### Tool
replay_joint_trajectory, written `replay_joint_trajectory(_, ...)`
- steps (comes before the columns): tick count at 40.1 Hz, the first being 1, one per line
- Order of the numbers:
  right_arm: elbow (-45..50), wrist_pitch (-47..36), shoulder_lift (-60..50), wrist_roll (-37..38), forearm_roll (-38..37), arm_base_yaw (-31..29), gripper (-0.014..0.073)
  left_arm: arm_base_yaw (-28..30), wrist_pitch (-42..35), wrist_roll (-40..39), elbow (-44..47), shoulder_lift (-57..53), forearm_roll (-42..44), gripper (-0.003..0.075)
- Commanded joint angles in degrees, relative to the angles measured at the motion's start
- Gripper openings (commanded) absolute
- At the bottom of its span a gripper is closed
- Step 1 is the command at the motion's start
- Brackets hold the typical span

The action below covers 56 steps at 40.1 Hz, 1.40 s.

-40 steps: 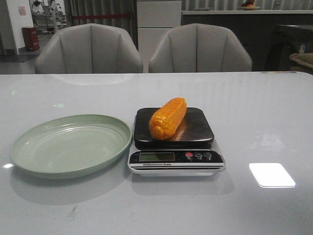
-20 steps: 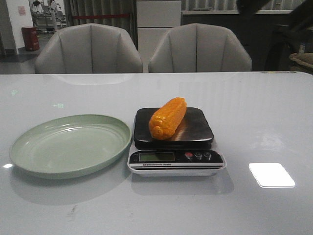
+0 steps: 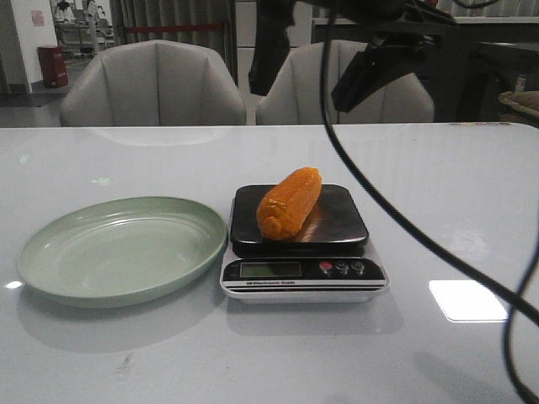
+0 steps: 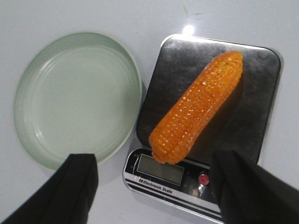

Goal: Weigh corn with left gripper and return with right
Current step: 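Reach the right gripper over the scale and grasp the corn cob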

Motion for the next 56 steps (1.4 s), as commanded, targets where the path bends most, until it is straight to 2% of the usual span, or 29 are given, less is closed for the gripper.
replay_joint_trajectory(1, -7.0, 2.9, 2.2, 10.4, -8.7, 1.7, 0.0596, -0.2, -4.2, -0.1, -1.4, 0.8, -0.2, 0.0132)
replay_joint_trajectory(6, -13.1, 9.3, 7.7, 18.7, -13.6, 3.0, 0.0596, -0.2, -4.2, -0.1, -1.4, 0.8, -0.2, 0.0132)
replay_joint_trajectory(14, -18.4, 16.5, 14.6, 22.5, -13.6, 3.1, 0.0596, -0.2, -4.2, -0.1, -1.4, 0.8, -0.2, 0.0132)
replay_joint_trajectory(31, -20.6, 16.9, 21.8, 27.0, -12.5, 3.1, 0.0591, -0.2, -4.2, -0.1, -1.4, 0.8, -0.2, 0.0132)
replay_joint_trajectory(34, -20.6, 16.9, 22.2, 27.0, -12.4, 3.1, 0.0537, -0.2, -4.2, -0.1, -1.4, 0.8, -0.2, 0.0132)
replay_joint_trajectory(38, -20.6, 16.4, 22.3, 27.0, -11.8, 3.1, 0.0374, -0.2, -4.2, -0.1, -1.4, 0.8, -0.2, 0.0132)
replay_joint_trajectory(43, -22.0, 16.2, 22.3, 26.5, -9.8, 3.2, 0.0243, -0.2, -4.2, -0.1, -1.4, 0.8, -0.2, 0.0132)
replay_joint_trajectory(50, -25.7, 14.0, 22.3, 22.1, -5.6, 5.1, 0.0227, -0.2, -4.2, -0.1, -1.4, 0.8, -0.2, 0.0132)
replay_joint_trajectory(56, -26.3, 7.1, 22.9, 16.5, -2.7, 8.6, 0.0227, -0.2, -4.2, -0.1, -1.4, 0.8, -0.2, 0.0132)
